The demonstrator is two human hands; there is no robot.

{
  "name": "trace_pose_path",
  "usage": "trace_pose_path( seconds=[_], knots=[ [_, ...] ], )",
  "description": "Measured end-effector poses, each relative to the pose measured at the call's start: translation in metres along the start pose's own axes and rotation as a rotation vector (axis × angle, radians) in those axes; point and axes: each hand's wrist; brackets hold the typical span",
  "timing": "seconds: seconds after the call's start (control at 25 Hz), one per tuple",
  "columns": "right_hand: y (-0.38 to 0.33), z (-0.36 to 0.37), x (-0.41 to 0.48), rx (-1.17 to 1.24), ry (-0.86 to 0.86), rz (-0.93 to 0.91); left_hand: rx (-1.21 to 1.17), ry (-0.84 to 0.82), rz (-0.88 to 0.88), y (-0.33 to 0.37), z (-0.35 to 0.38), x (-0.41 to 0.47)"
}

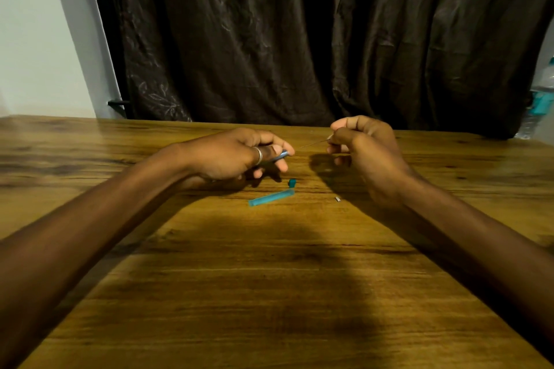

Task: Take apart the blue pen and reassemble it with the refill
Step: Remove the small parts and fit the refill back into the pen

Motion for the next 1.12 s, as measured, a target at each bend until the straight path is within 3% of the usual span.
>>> trace_pose_path(
  seconds=[0.4,1.12],
  knots=[
    [0.001,0.002,-0.001,0.005,-0.026,-0.074,-0.105,-0.011,-0.018,-0.001,-0.002,0.001],
    [-0.004,0.01,-0.011,0.103,-0.095,-0.047,-0.111,-0.02,-0.009,-0.004,0.0,0.005]
  ],
)
Point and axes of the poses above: each hand's wrist, its own x-axis towards the middle knuckle, its own z-axis out of the palm, y = z × x, and after that the axes turned 14 degrees about -y, right-handed
